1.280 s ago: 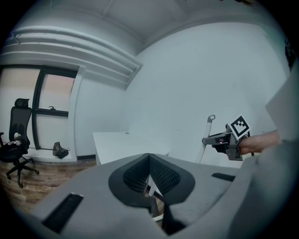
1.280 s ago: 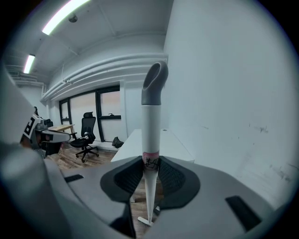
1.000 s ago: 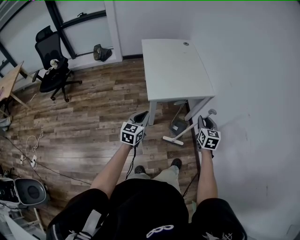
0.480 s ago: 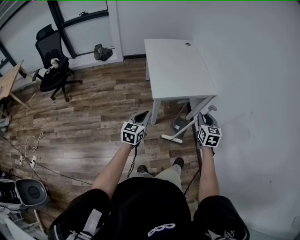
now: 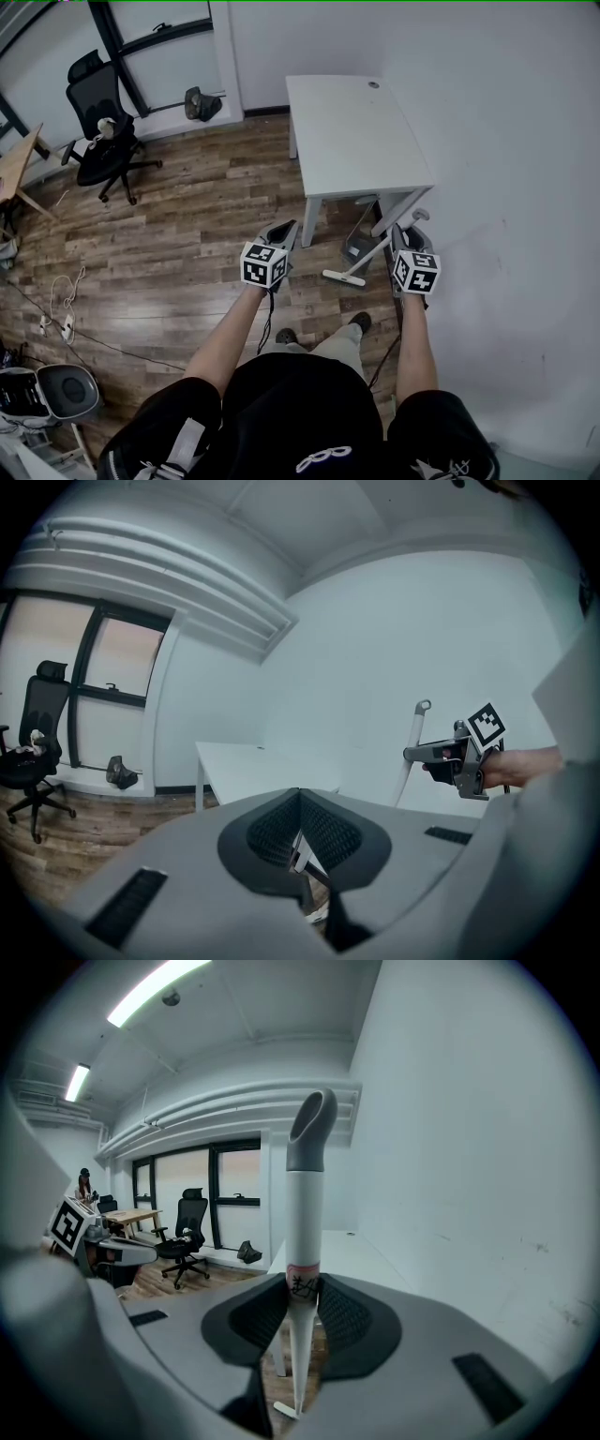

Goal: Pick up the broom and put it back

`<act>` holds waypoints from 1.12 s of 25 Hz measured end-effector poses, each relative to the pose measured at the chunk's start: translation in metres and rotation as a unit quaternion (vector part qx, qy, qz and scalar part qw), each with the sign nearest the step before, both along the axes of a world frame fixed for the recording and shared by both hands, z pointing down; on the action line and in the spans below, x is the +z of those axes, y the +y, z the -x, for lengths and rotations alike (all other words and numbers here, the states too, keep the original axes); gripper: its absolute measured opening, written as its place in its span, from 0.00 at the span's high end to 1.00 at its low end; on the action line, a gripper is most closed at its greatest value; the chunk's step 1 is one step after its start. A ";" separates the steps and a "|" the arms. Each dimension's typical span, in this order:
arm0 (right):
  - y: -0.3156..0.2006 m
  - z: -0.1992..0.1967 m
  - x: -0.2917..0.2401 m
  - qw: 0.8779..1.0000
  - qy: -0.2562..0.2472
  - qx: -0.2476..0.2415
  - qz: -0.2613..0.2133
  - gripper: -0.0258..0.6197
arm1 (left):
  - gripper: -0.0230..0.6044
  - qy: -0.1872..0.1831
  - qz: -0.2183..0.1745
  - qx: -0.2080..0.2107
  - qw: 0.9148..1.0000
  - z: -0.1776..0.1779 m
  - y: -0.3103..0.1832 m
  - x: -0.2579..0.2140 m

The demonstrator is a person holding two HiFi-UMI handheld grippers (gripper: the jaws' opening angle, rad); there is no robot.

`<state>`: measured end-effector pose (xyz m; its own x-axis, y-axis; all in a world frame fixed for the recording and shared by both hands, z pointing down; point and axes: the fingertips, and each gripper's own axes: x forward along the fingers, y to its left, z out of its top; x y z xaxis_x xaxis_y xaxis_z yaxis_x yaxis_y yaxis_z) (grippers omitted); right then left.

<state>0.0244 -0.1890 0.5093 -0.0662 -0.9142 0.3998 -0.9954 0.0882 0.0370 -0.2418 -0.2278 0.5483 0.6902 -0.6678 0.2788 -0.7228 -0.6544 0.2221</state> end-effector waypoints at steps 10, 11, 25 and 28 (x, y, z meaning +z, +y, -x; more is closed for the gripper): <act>0.013 -0.011 0.000 1.000 -0.002 0.016 -0.003 0.78 | 0.95 0.003 0.007 0.021 1.000 -0.015 0.004 0.008; 0.014 -0.011 0.000 1.000 -0.002 0.017 -0.003 0.78 | 0.95 0.003 0.008 0.024 1.000 -0.016 0.005 0.008; 0.026 -0.028 0.004 0.999 0.001 0.034 0.001 0.78 | 0.95 0.004 0.016 0.044 0.999 -0.034 0.015 0.017; 0.028 -0.037 0.009 0.999 0.002 0.038 0.007 0.78 | 0.95 0.002 0.021 0.048 0.999 -0.039 0.018 0.020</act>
<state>0.0615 -0.1605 0.5179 0.0051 -0.9106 0.4132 -0.9991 0.0124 0.0396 -0.2025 -0.2094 0.5688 0.7516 -0.5862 0.3024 -0.6562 -0.7111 0.2525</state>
